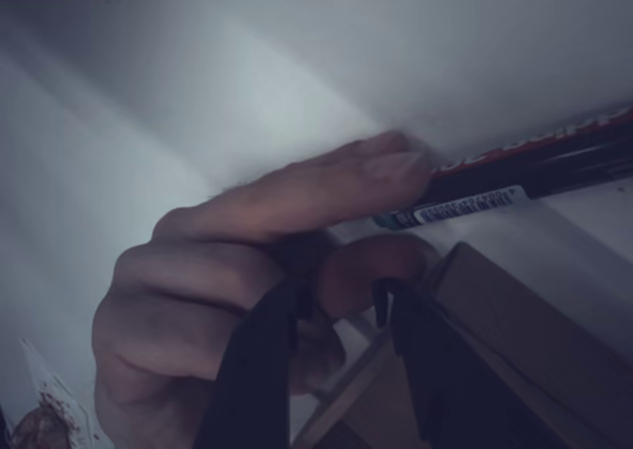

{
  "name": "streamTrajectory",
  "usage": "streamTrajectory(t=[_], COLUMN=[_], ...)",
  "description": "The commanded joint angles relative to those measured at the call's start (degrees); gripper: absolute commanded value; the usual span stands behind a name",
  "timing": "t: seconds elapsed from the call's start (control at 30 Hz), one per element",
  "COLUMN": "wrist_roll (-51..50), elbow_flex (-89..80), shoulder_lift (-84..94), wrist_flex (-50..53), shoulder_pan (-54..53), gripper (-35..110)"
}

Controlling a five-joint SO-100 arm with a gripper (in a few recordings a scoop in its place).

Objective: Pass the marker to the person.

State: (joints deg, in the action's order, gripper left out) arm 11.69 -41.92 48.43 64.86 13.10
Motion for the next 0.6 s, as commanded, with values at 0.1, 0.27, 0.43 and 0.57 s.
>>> streamTrajectory(t=[0.1,0.27,0.43,0.57], wrist_roll=[-0.35,1.41,1.41,0.35], elbow_flex=[-3.52,-4.22,-5.01,-9.49], shoulder_lift=[11.16,17.14,23.2,27.6], wrist_flex=[0.88,2.81,7.73,10.37], shoulder_pan=[1.14,3.43,4.48,3.43], gripper=[8,-5,-5,-5])
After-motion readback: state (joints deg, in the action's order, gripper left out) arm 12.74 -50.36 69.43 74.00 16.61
